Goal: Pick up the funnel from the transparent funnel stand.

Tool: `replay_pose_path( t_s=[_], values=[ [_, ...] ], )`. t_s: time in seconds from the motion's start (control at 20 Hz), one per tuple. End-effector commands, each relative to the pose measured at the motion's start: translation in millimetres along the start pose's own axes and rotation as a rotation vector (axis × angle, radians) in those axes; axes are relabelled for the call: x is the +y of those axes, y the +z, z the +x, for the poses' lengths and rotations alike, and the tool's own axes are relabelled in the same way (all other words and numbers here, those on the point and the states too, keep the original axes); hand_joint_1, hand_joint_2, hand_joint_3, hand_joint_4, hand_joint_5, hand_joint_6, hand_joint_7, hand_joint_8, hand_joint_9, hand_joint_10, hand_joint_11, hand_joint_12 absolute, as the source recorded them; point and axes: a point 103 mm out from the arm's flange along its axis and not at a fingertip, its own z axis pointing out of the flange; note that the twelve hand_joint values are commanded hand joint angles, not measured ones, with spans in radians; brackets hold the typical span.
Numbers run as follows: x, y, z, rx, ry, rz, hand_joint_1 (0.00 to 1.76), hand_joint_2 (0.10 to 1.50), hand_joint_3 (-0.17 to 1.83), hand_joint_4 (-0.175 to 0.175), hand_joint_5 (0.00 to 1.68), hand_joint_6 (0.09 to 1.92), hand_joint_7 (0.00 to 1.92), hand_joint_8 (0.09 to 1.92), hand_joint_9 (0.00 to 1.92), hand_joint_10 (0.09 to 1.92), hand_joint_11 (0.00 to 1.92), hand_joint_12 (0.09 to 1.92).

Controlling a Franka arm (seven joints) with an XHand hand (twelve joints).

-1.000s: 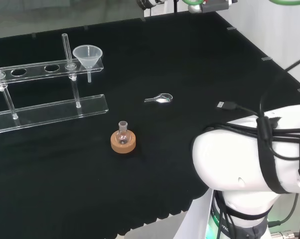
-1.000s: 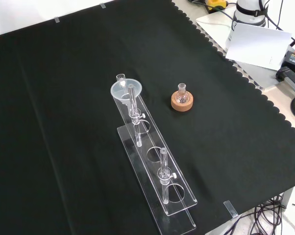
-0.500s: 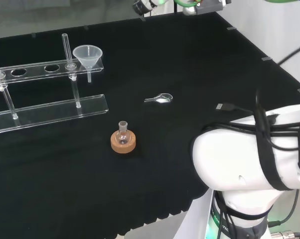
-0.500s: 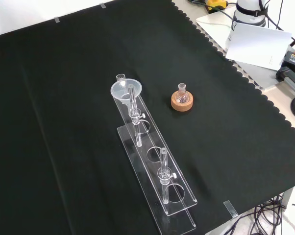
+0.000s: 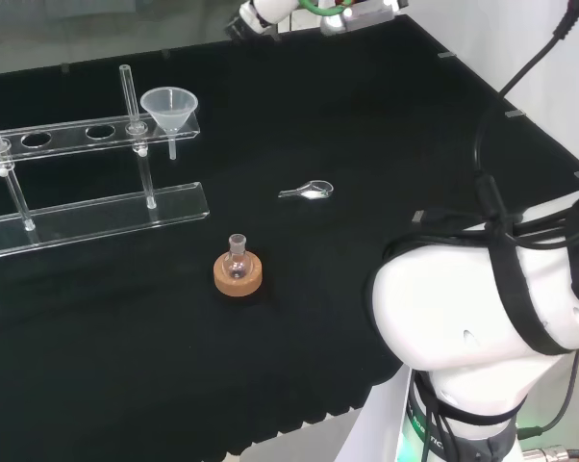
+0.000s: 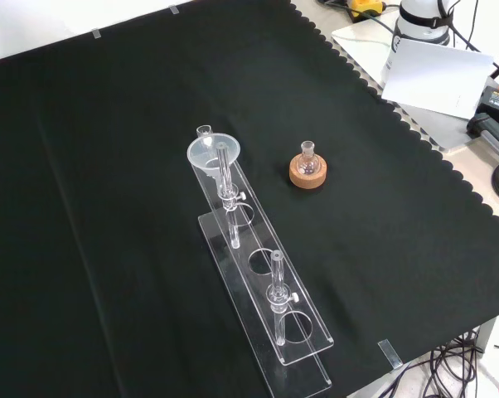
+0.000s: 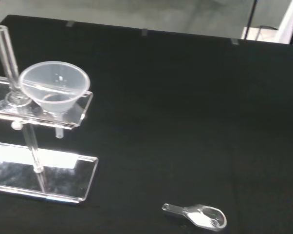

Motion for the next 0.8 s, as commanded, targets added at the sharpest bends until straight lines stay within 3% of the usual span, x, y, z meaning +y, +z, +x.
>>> replay_pose_path(
  t_s=[0.05,0.5,0.8],
  values=[
    [13.7,1.2,18.5,-0.008,-0.040,0.036,0.58,0.60,0.06,0.017,0.03,0.09,0.07,0.61,0.05,0.81,0.00,1.51],
    [41.9,3.2,41.8,-0.085,-0.067,0.212,0.59,0.61,0.05,0.028,0.09,0.09,0.13,0.61,0.14,0.82,0.00,1.59],
    [56.6,12.2,56.8,-0.131,-0.077,0.240,0.60,0.61,0.05,0.028,0.10,0.09,0.15,0.60,0.20,0.79,0.00,1.59]
  ],
)
